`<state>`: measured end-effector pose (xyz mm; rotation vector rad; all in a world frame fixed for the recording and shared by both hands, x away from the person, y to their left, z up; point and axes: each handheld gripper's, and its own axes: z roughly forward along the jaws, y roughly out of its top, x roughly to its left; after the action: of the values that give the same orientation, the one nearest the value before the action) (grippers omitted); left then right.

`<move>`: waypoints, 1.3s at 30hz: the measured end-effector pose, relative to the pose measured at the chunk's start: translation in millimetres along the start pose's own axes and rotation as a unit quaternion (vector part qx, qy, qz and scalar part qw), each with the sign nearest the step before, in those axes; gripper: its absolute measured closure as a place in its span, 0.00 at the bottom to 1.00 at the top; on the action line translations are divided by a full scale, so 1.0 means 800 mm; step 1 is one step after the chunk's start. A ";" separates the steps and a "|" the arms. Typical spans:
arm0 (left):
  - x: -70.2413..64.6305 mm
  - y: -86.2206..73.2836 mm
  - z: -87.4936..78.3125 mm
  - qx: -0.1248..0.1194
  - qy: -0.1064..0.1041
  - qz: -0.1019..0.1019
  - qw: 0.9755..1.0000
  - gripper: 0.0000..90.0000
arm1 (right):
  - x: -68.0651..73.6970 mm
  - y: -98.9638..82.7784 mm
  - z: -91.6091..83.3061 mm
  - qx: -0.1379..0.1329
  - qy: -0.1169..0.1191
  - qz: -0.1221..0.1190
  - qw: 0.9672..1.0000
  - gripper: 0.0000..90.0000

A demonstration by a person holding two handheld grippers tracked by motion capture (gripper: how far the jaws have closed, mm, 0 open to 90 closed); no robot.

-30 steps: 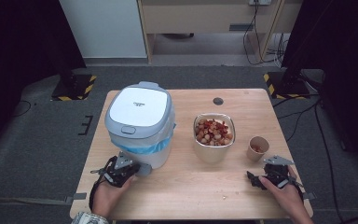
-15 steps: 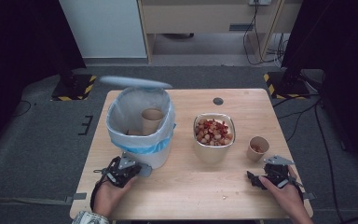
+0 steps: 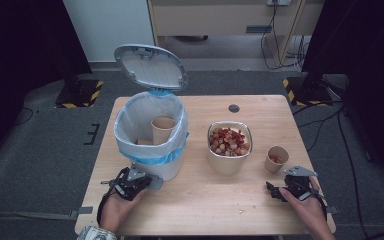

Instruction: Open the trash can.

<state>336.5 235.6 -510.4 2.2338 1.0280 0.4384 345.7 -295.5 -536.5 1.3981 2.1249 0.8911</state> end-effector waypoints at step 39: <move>0.001 -0.001 0.000 -0.002 -0.003 -0.001 1.000 1.00 | -0.001 0.048 0.018 -0.125 -0.058 0.058 0.989 0.08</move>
<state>336.5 236.3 -510.8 2.2287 1.0253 0.4334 379.8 -282.0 -519.0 1.4161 1.7919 1.0545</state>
